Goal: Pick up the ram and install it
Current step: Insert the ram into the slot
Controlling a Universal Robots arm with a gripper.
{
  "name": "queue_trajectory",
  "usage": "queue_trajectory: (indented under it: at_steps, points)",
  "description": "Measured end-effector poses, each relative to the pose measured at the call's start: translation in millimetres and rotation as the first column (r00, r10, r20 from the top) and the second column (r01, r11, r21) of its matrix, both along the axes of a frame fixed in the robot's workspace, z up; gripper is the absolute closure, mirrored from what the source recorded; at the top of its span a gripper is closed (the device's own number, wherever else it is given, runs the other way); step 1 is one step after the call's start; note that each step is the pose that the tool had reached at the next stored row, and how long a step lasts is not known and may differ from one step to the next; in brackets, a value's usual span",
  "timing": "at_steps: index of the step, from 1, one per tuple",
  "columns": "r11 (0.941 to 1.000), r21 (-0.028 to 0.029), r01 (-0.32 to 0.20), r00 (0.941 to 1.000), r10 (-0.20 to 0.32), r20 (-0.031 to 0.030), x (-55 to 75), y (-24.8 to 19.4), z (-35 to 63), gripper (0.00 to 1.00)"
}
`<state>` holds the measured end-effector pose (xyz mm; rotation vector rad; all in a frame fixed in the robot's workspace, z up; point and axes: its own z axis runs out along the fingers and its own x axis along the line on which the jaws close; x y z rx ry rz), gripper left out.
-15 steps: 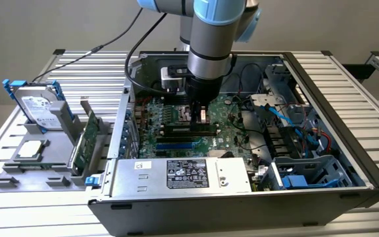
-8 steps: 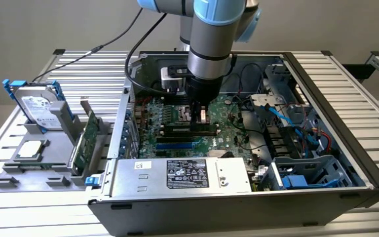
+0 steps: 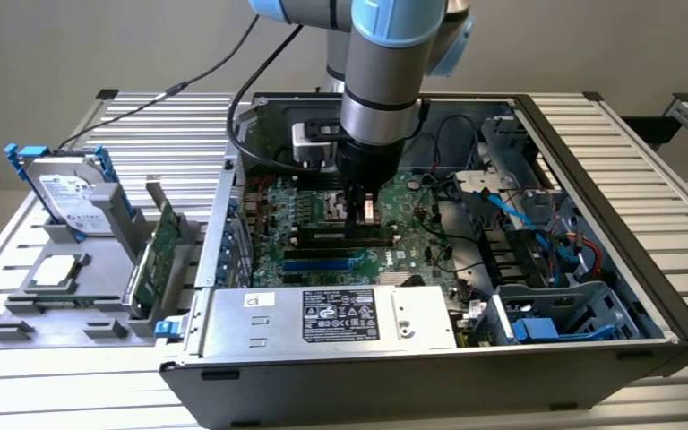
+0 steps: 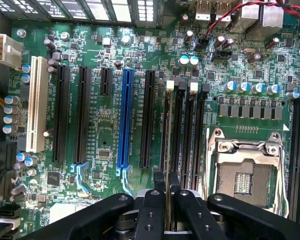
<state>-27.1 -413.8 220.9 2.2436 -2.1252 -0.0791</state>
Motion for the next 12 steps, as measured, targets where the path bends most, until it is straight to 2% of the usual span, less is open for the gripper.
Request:
queue_trajectory:
  at_steps: [2, 3, 4, 5, 7, 8, 10, 11, 12]
  points:
    - [1.0, -0.0001, 0.0, 1.0, 0.0, 0.0, 0.0, 0.0, -0.1, 0.86]
    - [1.0, 0.0, 0.0, 1.0, 0.0, 0.0, -0.1, 0.0, -0.2, 0.84]
    - [1.0, 0.0, 0.0, 1.0, 0.0, 0.0, -0.1, 0.0, -0.2, 0.78]
    - [1.0, -0.0001, 0.0, 1.0, 0.0, 0.0, -0.1, 0.0, -0.2, 0.78]
    - [1.0, 0.0, 0.0, 1.0, 0.0, 0.0, 0.0, 0.0, -0.2, 0.67]
    - [1.0, 0.0, 0.0, 1.0, 0.0, 0.0, 0.0, 0.0, -0.2, 0.67]
    - [1.0, 0.0, 0.0, 1.0, 0.0, 0.0, 0.0, 0.0, 0.1, 0.55]
    - [1.0, 0.0003, 0.0, 1.0, 0.0, 0.0001, 0.0, 0.0, 1.3, 0.55]
    - [1.0, 0.0001, 0.0, 1.0, 0.0, 0.0001, 0.0, 0.0, 3.3, 0.49]
